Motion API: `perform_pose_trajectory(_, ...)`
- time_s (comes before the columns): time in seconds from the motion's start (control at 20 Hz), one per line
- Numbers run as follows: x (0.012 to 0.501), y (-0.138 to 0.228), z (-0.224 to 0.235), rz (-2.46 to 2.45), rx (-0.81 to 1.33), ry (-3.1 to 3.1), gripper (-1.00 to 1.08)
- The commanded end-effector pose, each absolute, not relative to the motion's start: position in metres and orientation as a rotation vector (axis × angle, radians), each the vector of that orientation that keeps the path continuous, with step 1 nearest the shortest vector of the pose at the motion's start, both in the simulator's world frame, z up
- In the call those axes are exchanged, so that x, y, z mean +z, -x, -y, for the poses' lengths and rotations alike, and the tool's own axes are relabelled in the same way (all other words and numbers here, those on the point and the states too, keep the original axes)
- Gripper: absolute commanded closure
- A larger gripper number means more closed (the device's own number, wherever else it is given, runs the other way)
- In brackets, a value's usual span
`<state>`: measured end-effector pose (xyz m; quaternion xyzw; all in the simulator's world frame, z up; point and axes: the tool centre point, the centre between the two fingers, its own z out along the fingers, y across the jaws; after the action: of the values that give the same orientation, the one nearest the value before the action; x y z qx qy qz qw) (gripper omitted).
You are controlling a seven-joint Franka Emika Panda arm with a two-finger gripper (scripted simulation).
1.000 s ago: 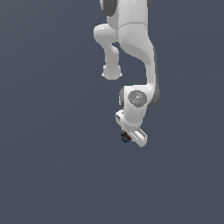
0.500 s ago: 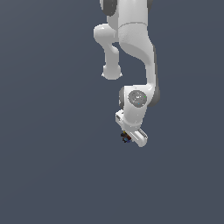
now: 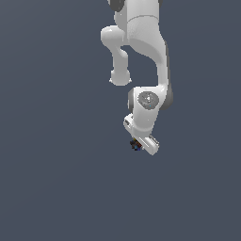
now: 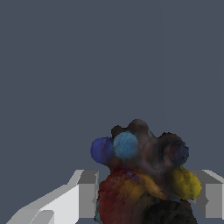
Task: Pick up the object and move it to a goal position.
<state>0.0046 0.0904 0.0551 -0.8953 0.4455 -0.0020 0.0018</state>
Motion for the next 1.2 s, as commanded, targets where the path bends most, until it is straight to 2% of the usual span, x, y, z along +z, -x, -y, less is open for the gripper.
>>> perform_pose_trajectory(0.0, 0.068, -0.002, -0.09, -1.397, -0.008, 2.808, 1.08)
perform_pose_trajectory(0.35, 0.121, 0.014, -0.085, -1.398, -0.005, 2.808, 1.08)
perform_pose_trajectory(1.15, 0.284, 0.057, -0.071, -1.4, -0.002, 2.811, 1.08)
